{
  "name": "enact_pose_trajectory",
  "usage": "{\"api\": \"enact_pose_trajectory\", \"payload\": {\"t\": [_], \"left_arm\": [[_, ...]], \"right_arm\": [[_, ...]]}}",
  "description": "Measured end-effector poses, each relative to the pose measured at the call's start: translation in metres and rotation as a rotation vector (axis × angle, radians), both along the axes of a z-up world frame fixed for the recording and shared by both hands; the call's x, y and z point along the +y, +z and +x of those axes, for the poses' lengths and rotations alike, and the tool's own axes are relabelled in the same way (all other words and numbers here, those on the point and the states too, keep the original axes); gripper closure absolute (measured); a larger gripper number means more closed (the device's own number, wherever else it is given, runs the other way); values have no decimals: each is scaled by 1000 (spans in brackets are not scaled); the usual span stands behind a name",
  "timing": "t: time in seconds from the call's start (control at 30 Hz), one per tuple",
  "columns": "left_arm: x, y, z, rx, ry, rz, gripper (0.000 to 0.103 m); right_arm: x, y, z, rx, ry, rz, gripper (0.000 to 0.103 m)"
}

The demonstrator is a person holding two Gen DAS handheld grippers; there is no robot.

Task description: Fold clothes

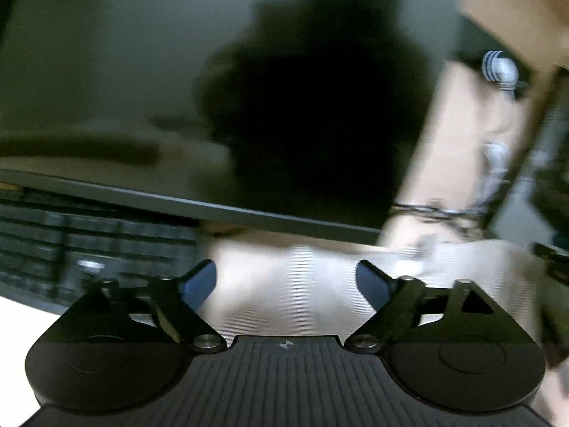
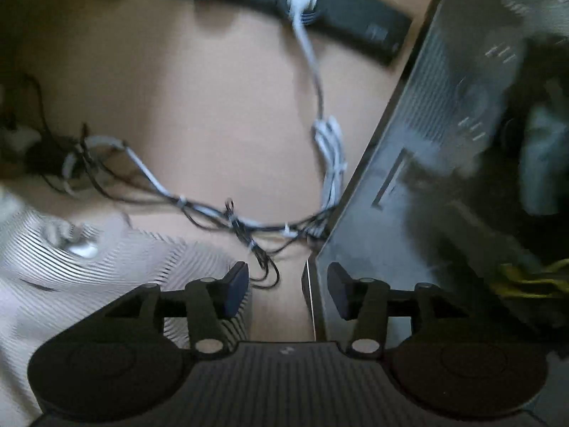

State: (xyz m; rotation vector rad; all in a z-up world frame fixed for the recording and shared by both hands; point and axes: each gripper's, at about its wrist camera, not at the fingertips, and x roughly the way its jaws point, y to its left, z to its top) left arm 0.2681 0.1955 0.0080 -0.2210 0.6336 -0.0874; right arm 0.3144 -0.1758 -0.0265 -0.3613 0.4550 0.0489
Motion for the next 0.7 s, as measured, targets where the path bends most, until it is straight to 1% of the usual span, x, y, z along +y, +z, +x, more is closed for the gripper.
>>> {"api": "enact_pose_trajectory", "payload": {"t": [0.07, 0.17, 0.23, 0.27, 0.3, 0.33, 0.4, 0.43, 0.47, 0.5, 0.57, 0.63, 0.7], "left_arm": [[-21, -3, -5, -19, -86, -61, 7], [-64, -20, -20, -24, -252, -97, 5], [-93, -37, -30, -53, -350, -66, 4], [-106, -44, -35, -77, -391, -29, 4], [-122, -54, -41, -102, -430, 40, 4], [-129, -61, -45, -92, -447, 73, 4], [-141, -75, -51, -65, -477, 133, 4], [-140, -78, -55, -45, -491, 124, 4], [-139, -80, -60, -25, -506, 112, 4], [-137, -81, -65, -5, -514, 95, 3], [-133, -84, -72, 45, -520, 59, 3], [-125, -87, -81, 93, -512, 5, 3], [-113, -86, -88, 102, -516, -36, 0]], "right_arm": [[-1, 8, -25, -6, 17, 52, 45], [-2, 1, -62, -26, 14, 177, 39], [-3, -14, -78, -38, 15, 289, 34], [0, -25, -82, -48, 5, 311, 34], [5, -37, -85, -56, -4, 318, 34], [9, -48, -85, -54, -19, 317, 34], [10, -69, -89, 11, -45, 345, 34], [10, -79, -92, 49, -57, 364, 34], [11, -83, -98, 63, -47, 360, 34], [13, -83, -107, 60, -22, 340, 34], [10, -82, -122, 96, -5, 359, 31], [6, -81, -136, 124, 7, 358, 30], [4, -76, -146, 140, 20, 332, 28]]}}
